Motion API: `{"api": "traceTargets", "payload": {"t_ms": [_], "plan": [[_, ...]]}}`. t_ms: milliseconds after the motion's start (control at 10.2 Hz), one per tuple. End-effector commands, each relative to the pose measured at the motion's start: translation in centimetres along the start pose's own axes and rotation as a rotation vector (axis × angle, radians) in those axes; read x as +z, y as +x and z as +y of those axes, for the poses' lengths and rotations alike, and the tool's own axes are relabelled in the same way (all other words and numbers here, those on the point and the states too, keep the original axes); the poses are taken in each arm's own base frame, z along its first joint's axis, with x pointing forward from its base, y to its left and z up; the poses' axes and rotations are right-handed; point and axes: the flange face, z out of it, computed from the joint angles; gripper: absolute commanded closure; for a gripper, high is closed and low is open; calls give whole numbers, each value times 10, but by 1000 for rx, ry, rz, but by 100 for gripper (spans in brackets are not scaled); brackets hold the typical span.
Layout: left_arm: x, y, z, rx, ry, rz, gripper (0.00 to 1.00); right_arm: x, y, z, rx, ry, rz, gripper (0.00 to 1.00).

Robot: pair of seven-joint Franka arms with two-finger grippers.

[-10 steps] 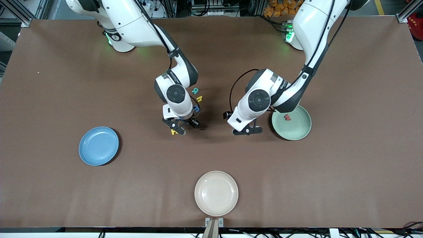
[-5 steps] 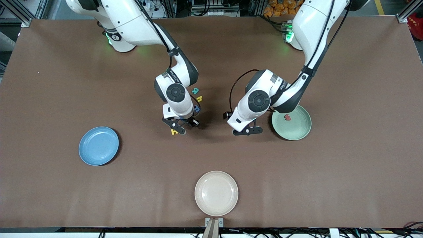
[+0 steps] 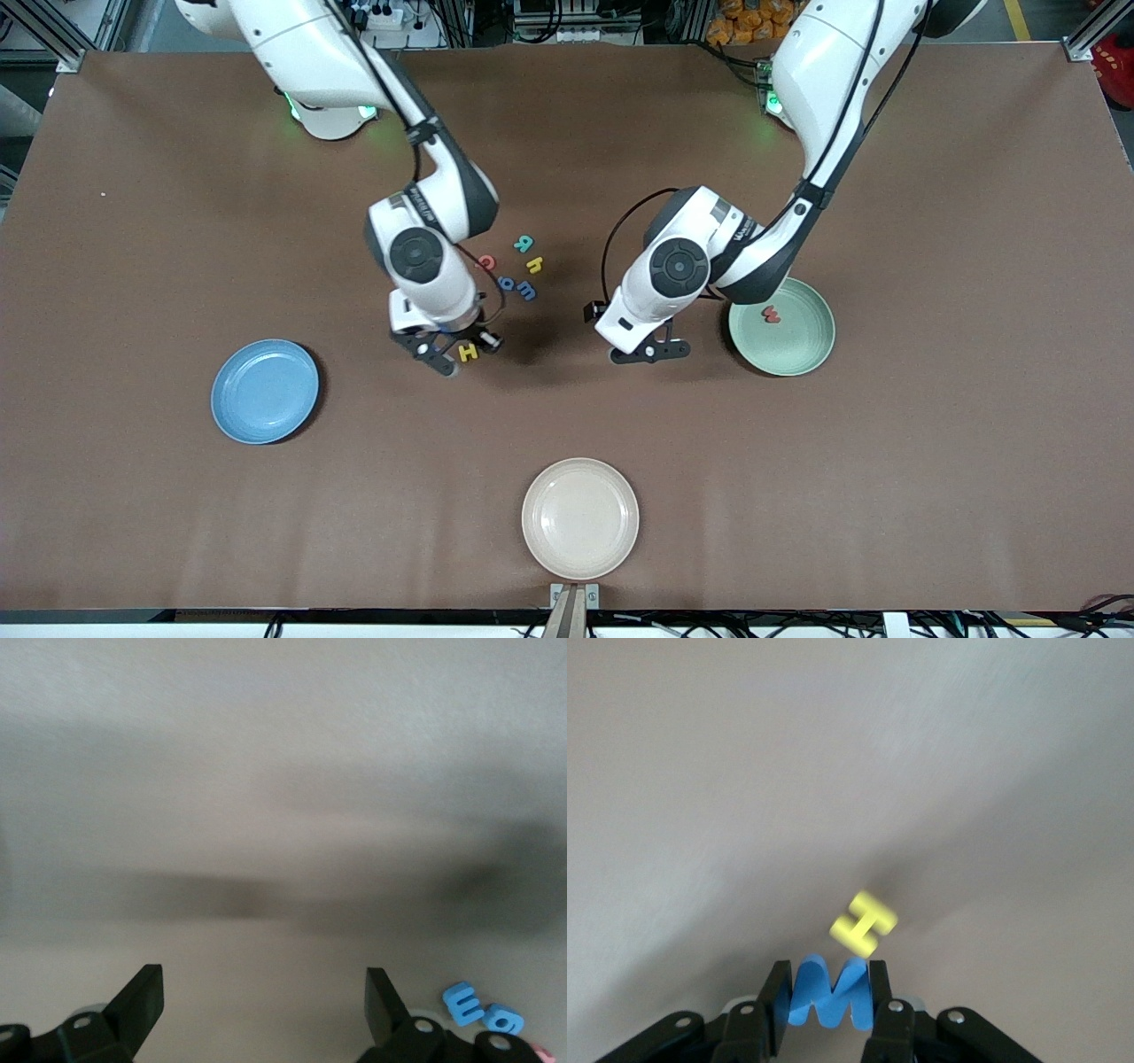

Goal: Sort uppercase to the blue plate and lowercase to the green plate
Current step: 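Carry the blue M to the blue plate while the left gripper returns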

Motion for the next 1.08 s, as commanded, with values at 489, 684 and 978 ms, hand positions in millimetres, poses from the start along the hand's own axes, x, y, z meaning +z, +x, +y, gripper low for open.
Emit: {"api": "traceTargets", "payload": {"t_ms": [489, 684, 978], "plan": [[89, -82, 94, 112, 109, 114, 0, -12, 166, 137, -220, -29, -20, 100], [97, -100, 105, 133, 124, 123, 0, -9, 200, 179, -247, -38, -31, 100], [92, -104, 120, 136, 105, 142, 0, -8, 236, 230, -331, -44, -33, 100]]}}
